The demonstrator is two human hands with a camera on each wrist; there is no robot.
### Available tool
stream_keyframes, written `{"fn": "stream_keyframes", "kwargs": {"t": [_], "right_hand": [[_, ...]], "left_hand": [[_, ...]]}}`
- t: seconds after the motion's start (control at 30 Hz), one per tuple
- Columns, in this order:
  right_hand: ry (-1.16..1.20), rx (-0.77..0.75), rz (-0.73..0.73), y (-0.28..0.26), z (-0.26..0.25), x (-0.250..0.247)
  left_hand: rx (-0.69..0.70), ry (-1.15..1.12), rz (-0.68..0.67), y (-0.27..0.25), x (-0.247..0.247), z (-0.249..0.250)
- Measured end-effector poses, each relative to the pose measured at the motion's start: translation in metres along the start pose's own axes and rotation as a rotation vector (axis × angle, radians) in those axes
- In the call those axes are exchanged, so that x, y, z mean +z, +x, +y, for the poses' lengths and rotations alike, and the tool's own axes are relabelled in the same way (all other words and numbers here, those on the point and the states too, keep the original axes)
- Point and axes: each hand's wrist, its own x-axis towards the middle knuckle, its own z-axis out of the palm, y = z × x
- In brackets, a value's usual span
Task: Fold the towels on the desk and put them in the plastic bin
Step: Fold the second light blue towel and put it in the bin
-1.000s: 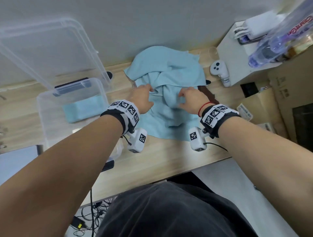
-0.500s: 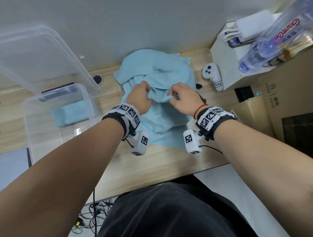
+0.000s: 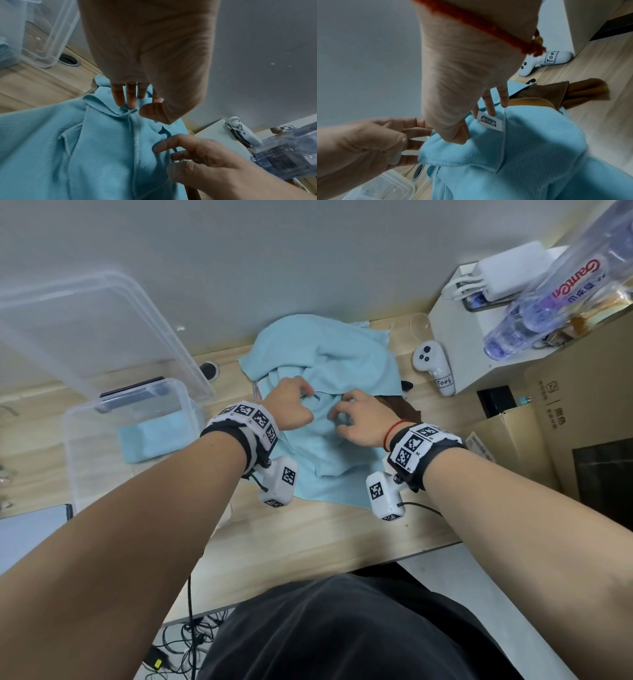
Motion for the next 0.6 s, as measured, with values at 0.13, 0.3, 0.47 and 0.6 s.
{"fn": "stream_keyframes", "kwargs": {"t": [0.13,0.3,0.47,0.6], "right_hand": [[-0.012,-0.026,0.011,-0.001,-0.006,0.003],[-0.044,-0.016,0.243,0.001,-0.012,-0.004],[-0.105,0.067,0.489,0.011,-0.025,-0.028],[-0.168,0.076,0.519,0.013,-0.031,-0.045]], "left_hand": [[-0.009,0.047,0.008,-0.004,0.0,-0.005],[0.063,-0.062,0.254,-0.008,-0.018,0.0],[0.156,-0.219,0.437,-0.02,-0.058,0.018],[0.222,-0.369,0.483,-0.029,-0.075,0.036]]}}
